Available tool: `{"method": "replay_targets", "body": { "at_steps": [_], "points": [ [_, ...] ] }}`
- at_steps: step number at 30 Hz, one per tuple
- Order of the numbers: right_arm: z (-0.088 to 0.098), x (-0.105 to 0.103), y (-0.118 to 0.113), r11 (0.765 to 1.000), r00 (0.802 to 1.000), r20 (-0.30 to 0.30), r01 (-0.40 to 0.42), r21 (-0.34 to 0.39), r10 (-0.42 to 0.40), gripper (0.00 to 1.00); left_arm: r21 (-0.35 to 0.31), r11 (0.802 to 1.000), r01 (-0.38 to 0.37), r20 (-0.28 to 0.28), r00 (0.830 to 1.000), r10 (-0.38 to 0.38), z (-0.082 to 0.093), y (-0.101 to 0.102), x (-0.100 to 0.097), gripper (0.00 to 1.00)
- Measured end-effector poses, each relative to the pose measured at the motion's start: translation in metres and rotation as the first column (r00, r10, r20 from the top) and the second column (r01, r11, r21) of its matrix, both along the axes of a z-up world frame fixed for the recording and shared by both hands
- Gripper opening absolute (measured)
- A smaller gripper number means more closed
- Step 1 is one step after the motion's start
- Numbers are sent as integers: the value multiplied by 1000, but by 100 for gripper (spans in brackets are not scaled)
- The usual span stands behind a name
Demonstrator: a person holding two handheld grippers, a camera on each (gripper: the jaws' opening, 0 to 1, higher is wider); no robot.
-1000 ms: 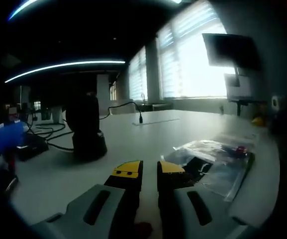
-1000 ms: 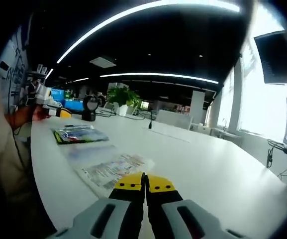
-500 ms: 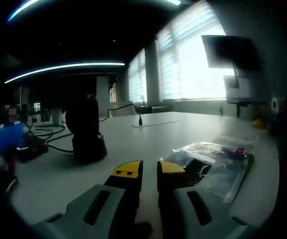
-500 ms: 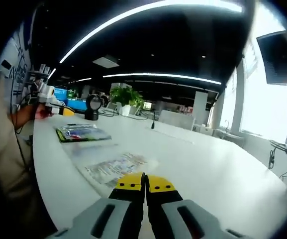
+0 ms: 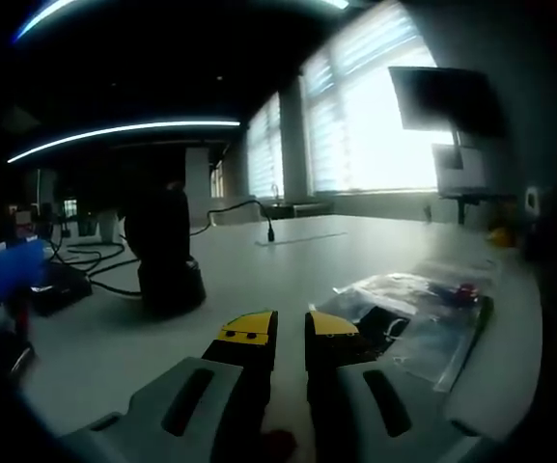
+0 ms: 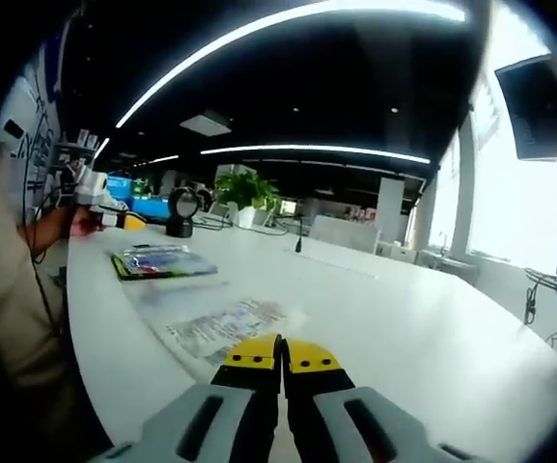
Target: Clip sheet goods on table flip sheet goods clip sheet goods scan sheet goods put sheet goods back to table
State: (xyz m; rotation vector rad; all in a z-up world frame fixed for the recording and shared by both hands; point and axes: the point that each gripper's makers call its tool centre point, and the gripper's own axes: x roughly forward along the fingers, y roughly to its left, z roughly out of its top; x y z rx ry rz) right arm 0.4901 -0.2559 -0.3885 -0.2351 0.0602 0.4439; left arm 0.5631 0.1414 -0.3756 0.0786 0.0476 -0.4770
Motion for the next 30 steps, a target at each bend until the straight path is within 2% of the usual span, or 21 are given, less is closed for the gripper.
{"method": "replay_targets", "body": {
  "at_steps": [8, 12, 17, 22, 26, 30],
  "points": [
    [0, -1, 2, 1000, 1000, 1, -8, -7, 8, 0, 7, 1000, 3, 0, 1000, -3, -2, 1, 2, 4],
    [-1, 2, -3, 1000, 1000, -16, 13, 13, -12, 0, 9, 1000, 2, 1, 1000, -2, -2, 1, 2, 4],
    [-2, 2, -2, 1000, 1000, -17, 16, -3, -16, 0, 8, 1000, 0, 4, 1000, 0, -2, 2, 3, 4],
    [2, 2, -4, 999, 1000, -8, 23, 31, -23, 0, 8, 1000, 1, 4, 1000, -1, -2, 2, 2, 4],
    [-4, 7, -7, 998, 998, -34, 47, -44, -49, 0, 14, 1000, -3, 5, 1000, 3, -2, 2, 2, 4],
    [-4, 10, -5, 996, 997, -41, 61, -65, -64, 0, 15, 1000, -3, 2, 1000, 3, -3, 2, 2, 4]
  ]
}}
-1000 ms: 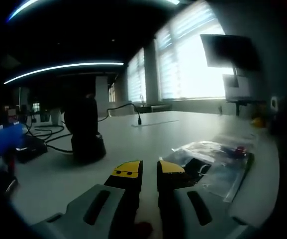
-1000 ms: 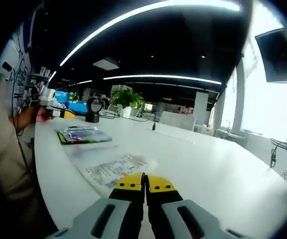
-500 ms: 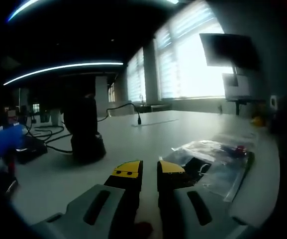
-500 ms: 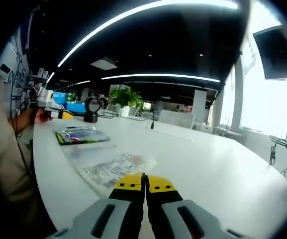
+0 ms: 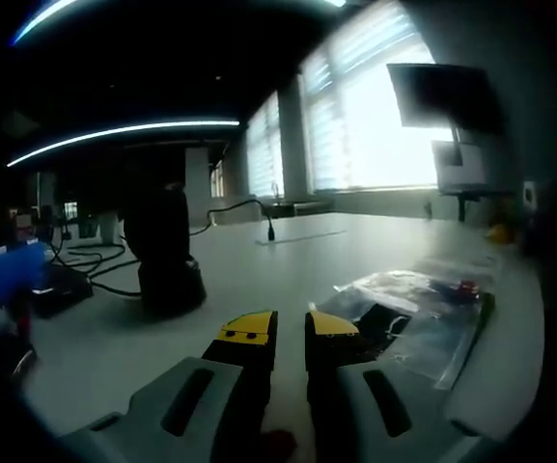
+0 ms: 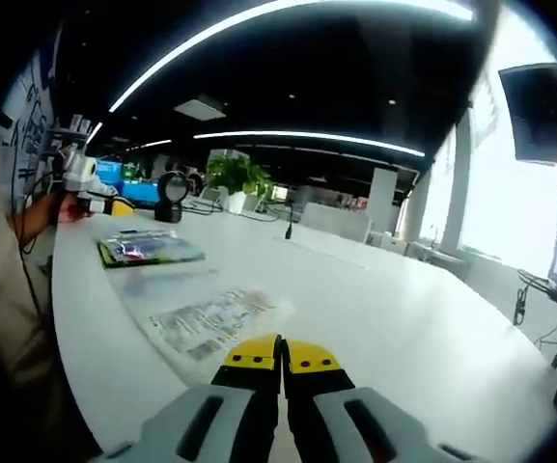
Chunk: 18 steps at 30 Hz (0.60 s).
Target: Clip sheet goods on table flip sheet goods clip sheet goods scan sheet goods put sheet goods back to table
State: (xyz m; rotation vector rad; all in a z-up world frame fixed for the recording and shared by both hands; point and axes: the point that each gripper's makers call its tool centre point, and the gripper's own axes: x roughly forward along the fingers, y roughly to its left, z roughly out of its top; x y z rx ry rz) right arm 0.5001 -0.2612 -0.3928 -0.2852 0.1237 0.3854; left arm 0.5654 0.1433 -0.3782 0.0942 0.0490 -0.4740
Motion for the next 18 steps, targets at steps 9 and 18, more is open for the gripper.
{"method": "replay_targets", "body": {
  "at_steps": [9, 18],
  "points": [
    [10, 12, 9, 1000, 1000, -18, -2, 2, 2, 0, -11, 1000, 5, 6, 1000, -5, 2, 0, -1, 4],
    [20, 24, 22, 1000, 997, -72, -31, -6, 30, 0, -6, 1000, 14, 7, 1000, -14, 2, -2, -3, 4]
  ]
}}
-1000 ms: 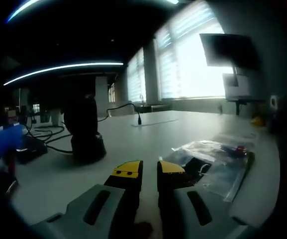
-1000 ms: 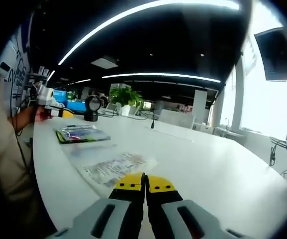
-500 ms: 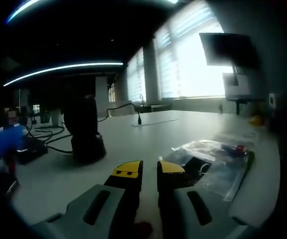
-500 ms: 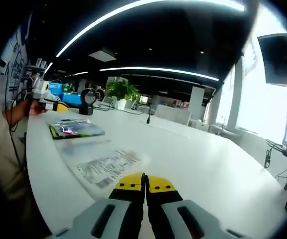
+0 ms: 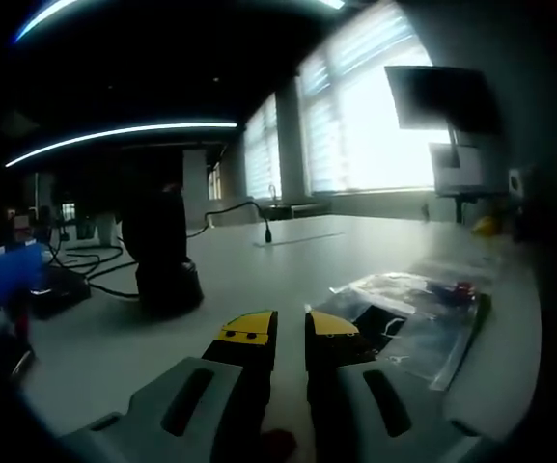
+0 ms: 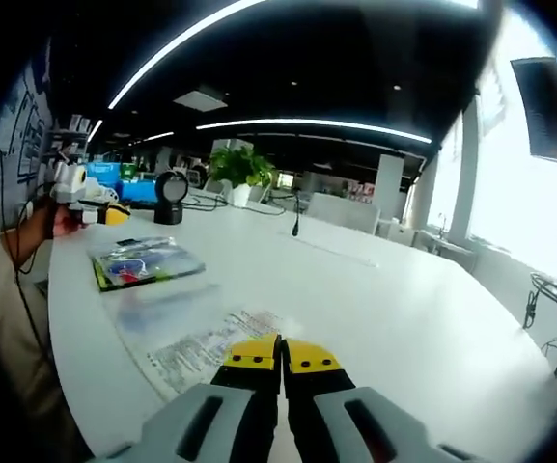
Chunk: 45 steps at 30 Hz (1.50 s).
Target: Clip sheet goods on table flip sheet goods clip sheet goods scan sheet goods put sheet goods back to table
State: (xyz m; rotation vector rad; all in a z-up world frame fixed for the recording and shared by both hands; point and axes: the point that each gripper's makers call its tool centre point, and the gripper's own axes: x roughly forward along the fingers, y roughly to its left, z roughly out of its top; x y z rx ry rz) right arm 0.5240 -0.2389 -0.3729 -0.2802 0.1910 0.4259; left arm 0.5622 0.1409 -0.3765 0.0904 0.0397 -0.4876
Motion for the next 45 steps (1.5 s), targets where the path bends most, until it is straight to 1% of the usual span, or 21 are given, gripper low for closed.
{"method": "replay_targets", "body": {
  "at_steps": [3, 7, 9, 15, 18, 22, 25, 27, 30, 34, 38, 40, 45],
  "points": [
    [4, 5, 4, 1000, 1000, -7, -10, -2, 10, 0, 3, 1000, 3, 1, 1000, -3, 0, -1, 0, 4],
    [4, 16, 8, 1000, 1000, -28, 9, -14, -9, 1, 4, 1000, 7, 2, 1000, -7, 0, -1, -1, 4],
    [1, 20, 14, 1000, 999, -55, -3, -28, 1, 2, 1, 1000, 6, 1, 1000, -6, 0, 0, 0, 4],
    [5, 29, 22, 998, 996, -81, -43, -39, 40, 5, 8, 1000, 10, 0, 1000, -10, -1, -1, 0, 4],
    [2, 35, 23, 994, 993, -107, -59, -87, 50, 6, 7, 1000, 9, -1, 1000, -9, -1, -1, 0, 4],
    [-1, 42, 25, 992, 988, -141, -76, -99, 62, 7, 7, 1000, 10, -2, 1000, -10, -1, -1, 0, 4],
    [-4, 45, 29, 993, 982, -177, -84, -82, 68, 10, 4, 1000, 8, -3, 1000, -8, -1, -1, 0, 4],
    [-7, 47, 30, 990, 979, -193, -95, -105, 73, 11, 5, 1000, 10, -2, 1000, -10, -1, -1, 0, 4],
    [-14, 50, 28, 981, 969, -235, -112, -156, 74, 13, 3, 1000, 12, -3, 1000, -12, -1, -1, 0, 4],
    [-20, 57, 27, 976, 957, -282, -125, -177, 71, 13, 1, 1000, 15, -3, 1000, -15, -1, -2, -1, 4],
    [-26, 60, 28, 970, 947, -314, -135, -204, 66, 15, 0, 1000, 15, -2, 1000, -15, 0, -2, -1, 4],
    [-28, 61, 28, 968, 945, -320, -139, -207, 67, 15, -2, 1000, 15, -1, 1000, -15, 0, -2, -1, 4],
    [-36, 63, 26, 971, 925, -375, -145, -189, 64, 17, -3, 1000, 19, -1, 1000, -19, 0, -3, -2, 4]
  ]
}}
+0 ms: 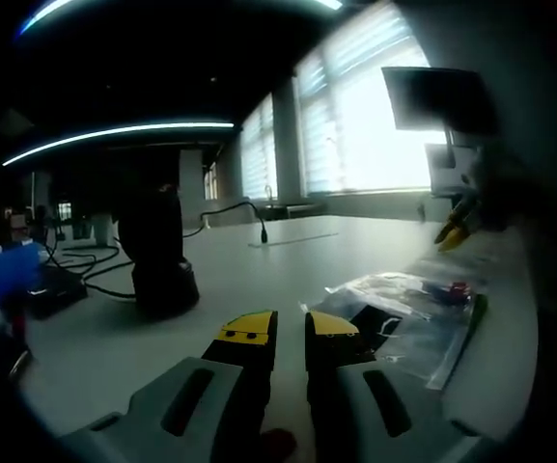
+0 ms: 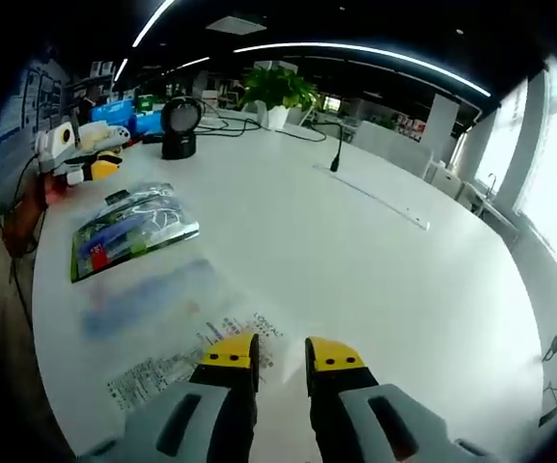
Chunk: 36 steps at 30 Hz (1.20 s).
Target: Clip sheet goods on table flip sheet goods clip sheet goods scan sheet goods put sheet goods back to table
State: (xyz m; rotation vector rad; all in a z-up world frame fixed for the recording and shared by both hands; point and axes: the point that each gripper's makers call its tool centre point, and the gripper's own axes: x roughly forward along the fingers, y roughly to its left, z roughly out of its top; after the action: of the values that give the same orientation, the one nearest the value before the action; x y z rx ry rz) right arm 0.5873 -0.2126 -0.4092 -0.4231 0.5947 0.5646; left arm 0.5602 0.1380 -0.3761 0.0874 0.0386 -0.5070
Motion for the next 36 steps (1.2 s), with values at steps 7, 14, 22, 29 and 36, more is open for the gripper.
{"method": "replay_targets", "body": {
  "at_steps": [7, 14, 22, 29, 36],
  "points": [
    [-7, 3, -3, 1000, 996, -90, 16, -2, -16, 19, -2, 1000, 1, 2, 1000, -1, 0, 0, 0, 4],
    [-8, 8, -6, 1000, 991, -131, 4, 4, -3, 19, -2, 1000, 1, 4, 1000, -1, 1, 0, 0, 4],
    [1, 4, -13, 998, 993, -112, 28, 48, -22, 19, 7, 1000, -2, 1, 1000, 2, -1, 0, 0, 4],
    [0, 4, -4, 997, 987, -161, 13, 74, -1, 22, 9, 1000, -5, 2, 1000, 5, -1, 1, 1, 4],
    [-8, 0, -1, 997, 976, -219, 11, 76, 6, 25, 4, 1000, -2, 1, 1000, 2, -1, 1, 1, 4]
  ]
}}
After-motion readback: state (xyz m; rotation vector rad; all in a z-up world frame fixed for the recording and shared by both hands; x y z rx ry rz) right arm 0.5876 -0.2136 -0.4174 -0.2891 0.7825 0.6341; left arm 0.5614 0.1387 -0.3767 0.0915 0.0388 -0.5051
